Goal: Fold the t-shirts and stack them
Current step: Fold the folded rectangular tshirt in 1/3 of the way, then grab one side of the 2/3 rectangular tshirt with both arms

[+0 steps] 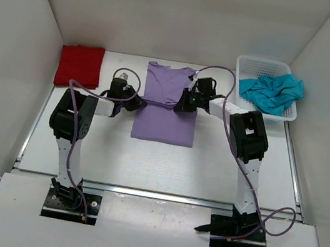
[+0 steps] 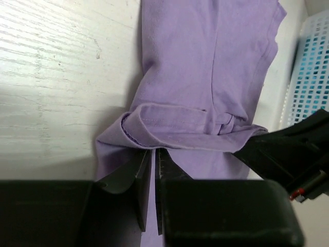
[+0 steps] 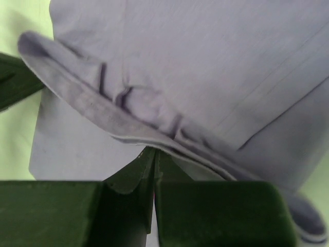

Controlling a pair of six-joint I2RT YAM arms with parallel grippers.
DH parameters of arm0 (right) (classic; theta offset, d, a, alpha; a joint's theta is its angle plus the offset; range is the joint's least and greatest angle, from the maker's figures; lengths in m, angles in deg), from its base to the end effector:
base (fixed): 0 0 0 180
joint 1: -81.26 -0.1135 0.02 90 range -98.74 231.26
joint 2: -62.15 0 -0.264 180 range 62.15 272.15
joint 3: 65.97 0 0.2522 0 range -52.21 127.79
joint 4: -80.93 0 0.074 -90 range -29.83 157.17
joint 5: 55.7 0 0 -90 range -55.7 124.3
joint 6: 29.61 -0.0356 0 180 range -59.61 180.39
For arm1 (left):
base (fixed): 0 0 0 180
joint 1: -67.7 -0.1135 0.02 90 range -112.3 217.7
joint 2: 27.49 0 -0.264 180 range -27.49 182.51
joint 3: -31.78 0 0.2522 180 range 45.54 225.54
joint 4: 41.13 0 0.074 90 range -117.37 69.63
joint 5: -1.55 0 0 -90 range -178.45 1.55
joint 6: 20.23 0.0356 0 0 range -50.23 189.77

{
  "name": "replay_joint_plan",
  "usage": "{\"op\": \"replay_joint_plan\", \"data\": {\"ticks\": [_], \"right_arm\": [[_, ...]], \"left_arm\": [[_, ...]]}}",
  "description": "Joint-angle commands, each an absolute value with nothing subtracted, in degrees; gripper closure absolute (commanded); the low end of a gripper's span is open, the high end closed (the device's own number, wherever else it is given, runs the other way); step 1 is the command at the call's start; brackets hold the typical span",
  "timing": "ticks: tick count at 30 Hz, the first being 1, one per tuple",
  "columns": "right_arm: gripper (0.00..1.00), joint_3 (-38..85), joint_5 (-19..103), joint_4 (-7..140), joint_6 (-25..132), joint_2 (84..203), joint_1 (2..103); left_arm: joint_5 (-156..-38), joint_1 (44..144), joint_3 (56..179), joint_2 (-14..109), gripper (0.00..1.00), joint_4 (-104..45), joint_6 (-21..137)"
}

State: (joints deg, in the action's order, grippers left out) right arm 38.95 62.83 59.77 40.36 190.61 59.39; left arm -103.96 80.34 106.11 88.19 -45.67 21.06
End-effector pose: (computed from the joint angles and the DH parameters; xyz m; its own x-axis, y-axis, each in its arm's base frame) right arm 0.4486 0.1984 0.1454 -0.8333 -0.0102 -0.5527 -0.3799 0.7370 0.5591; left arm 0.3984 -0.0991 0.1199 -0.7012 -0.5848 -0.4079 -0.1623 0.6880 -0.7073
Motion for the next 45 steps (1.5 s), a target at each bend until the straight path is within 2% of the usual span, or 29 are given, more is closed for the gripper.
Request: {"op": "replay_joint_plan", "data": {"ticks": [1, 3, 9, 13, 17, 20, 22, 25, 29, 36, 40, 43, 45], "right_arm": [[1.0, 43.5, 64.5, 60.6, 39.4, 192.0, 60.7], [1.0, 44.0, 64.0, 60.1, 38.8, 192.6, 61.0], [1.0, 48.1, 62.3, 58.6, 37.5, 194.8, 62.5], [1.0, 48.3, 62.2, 57.2, 37.7, 192.5, 62.2], [1.0, 41.4, 59.8, 59.1, 37.9, 184.3, 61.8], [1.0, 31.3, 56.4, 61.8, 35.7, 175.1, 61.1], [0.99, 20.3, 55.0, 66.6, 33.1, 167.5, 61.5], [0.84, 8.7, 54.9, 71.0, 31.5, 160.8, 61.7], [0.64, -1.5, 56.4, 74.4, 31.0, 155.1, 62.8], [0.6, -11.6, 59.6, 76.0, 31.8, 155.3, 64.0], [0.59, -14.3, 61.0, 79.8, 30.5, 155.9, 64.7], [0.66, -15.4, 61.7, 81.1, 30.1, 156.7, 65.0], [0.75, -15.5, 62.8, 82.7, 29.2, 157.4, 65.3]], "left_arm": [[-108.0, 79.2, 107.1, 89.5, 0.79, -49.3, 17.5], [-108.2, 78.1, 106.7, 90.1, 0.77, -50.5, 15.9], [-110.9, 75.7, 102.8, 87.9, 0.64, -56.5, 10.4], [-110.2, 76.0, 94.7, 82.2, 0.64, -59.2, 10.8], [-103.6, 77.8, 86.9, 71.2, 0.61, -54.7, 16.7], [-99.4, 80.7, 81.4, 64.2, 0.56, -49.4, 21.7], [-96.0, 82.5, 77.9, 59.1, 0.54, -44.6, 24.7], [-91.9, 85.7, 73.7, 54.3, 0.48, -41.1, 28.3], [-89.4, 85.6, 70.0, 51.9, 0.46, -39.6, 30.0], [-91.2, 86.2, 70.9, 55.8, 0.47, -41.3, 29.4], [-92.5, 86.9, 71.4, 59.2, 0.51, -42.6, 28.7], [-93.3, 86.9, 71.3, 60.4, 0.57, -43.7, 28.8], [-94.5, 86.8, 70.9, 60.8, 0.63, -44.5, 28.0]]}}
